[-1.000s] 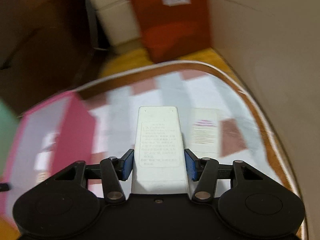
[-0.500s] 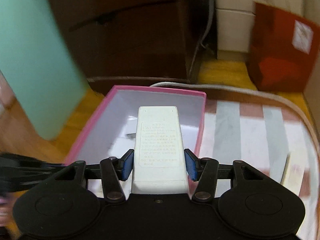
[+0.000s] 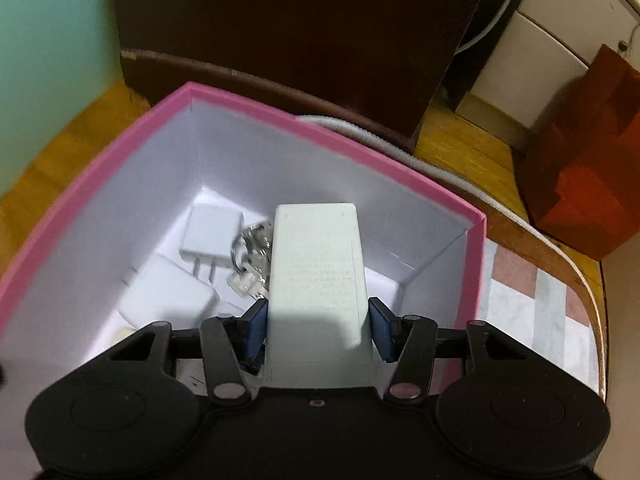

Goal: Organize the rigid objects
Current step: 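Carry the cream power bank into the pink box and open the right tool, then reach the right tool to the labeled white power bank and grasp it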

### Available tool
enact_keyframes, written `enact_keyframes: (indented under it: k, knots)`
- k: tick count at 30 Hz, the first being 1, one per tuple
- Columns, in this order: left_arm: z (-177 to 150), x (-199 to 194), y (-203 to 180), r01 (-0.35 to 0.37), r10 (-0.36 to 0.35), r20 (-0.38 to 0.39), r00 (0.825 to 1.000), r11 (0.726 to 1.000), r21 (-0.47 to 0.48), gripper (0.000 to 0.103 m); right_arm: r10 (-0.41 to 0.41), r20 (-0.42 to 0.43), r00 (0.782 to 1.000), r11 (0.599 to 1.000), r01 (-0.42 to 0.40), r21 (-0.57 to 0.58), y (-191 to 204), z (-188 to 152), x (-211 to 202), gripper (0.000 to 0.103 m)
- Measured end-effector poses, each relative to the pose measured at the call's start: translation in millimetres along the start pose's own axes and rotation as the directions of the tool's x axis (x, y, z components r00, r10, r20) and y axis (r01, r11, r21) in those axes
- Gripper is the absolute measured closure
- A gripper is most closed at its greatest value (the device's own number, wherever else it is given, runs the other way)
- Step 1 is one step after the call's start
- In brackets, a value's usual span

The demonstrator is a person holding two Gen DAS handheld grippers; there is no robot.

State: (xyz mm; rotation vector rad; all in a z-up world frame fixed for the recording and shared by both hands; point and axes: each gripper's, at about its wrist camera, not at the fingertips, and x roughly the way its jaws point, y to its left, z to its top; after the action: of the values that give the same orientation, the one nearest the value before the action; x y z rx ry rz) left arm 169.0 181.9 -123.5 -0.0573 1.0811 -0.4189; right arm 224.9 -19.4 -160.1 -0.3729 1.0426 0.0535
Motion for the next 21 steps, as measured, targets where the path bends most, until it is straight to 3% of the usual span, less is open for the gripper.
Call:
enact_keyframes:
  k: [4, 8, 14, 21]
  knots:
    - [0.4, 0.1, 0.8, 0.002, -0.002, 0.0, 1.0, 1.0, -0.002, 0.098, -0.014, 0.017, 1.0, 0.997, 0.015, -0.071, 5.1, -6.5, 0.7, 0.046]
    - [0.1, 0.2, -0.4, -0.003, 0.003, 0.002, 1.0, 1.0, 0.009, 0.098, 0.012, 0.092, 0.996, 1.0, -0.011, -0.018, -6.0, -7.0, -18.8, 0.043]
    - [-0.1, 0.2, -2.3, -0.006, 0.006, 0.002, 1.0, 1.0, 0.011, 0.098, 0.158, 0.16, 0.974, 0.976, -0.179, 0.124, -33.4, -17.8, -71.4, 0.043]
    - [-0.4, 0.3, -3.3, -0.01, 0.01, 0.001, 1.0, 1.0, 0.013, 0.098, 0.305, 0.175, 0.936, 0.895, -0.345, 0.284, -81.6, -56.1, -127.6, 0.043]
